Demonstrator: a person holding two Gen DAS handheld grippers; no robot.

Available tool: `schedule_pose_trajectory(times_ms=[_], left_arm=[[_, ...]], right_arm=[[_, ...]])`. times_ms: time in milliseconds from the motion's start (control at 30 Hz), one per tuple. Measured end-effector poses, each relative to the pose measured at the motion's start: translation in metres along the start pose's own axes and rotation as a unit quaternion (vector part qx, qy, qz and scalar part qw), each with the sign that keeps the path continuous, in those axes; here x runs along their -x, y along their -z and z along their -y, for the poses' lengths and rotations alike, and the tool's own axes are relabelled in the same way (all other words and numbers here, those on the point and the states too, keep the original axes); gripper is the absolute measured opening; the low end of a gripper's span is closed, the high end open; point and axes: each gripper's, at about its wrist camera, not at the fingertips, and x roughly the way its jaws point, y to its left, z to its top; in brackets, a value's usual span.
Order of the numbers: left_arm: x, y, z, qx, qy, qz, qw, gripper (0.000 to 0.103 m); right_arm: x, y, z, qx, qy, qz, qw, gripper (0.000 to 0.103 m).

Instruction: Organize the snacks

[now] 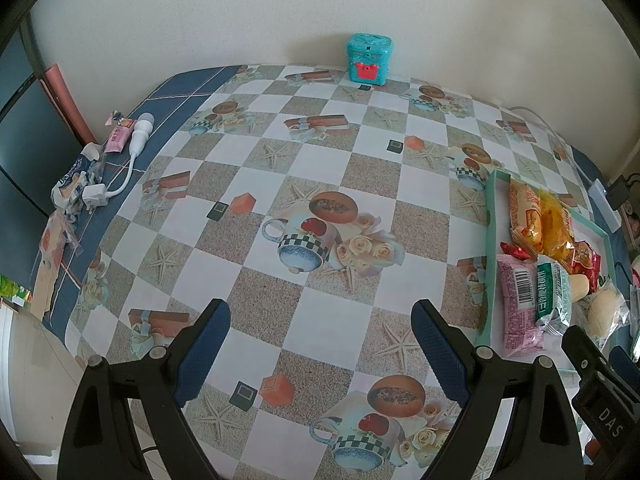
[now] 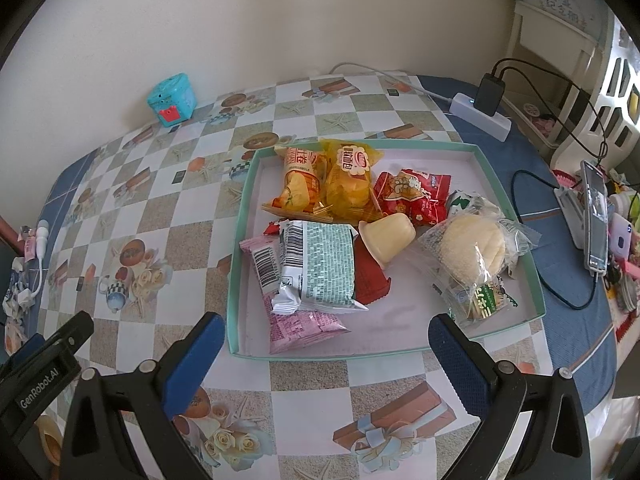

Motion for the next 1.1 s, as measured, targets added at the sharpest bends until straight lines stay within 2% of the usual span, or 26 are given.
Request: schedule_pose_trajectory(times_ms=[1100], left_arm=[[-0.0012,0.0015,-0.0044,0.002,0.002,0.0,1.0,0.092]], right_arm=[[0.0002,-0.0001,0.0005,0.0,0.0,0.0,1.0,0.103]])
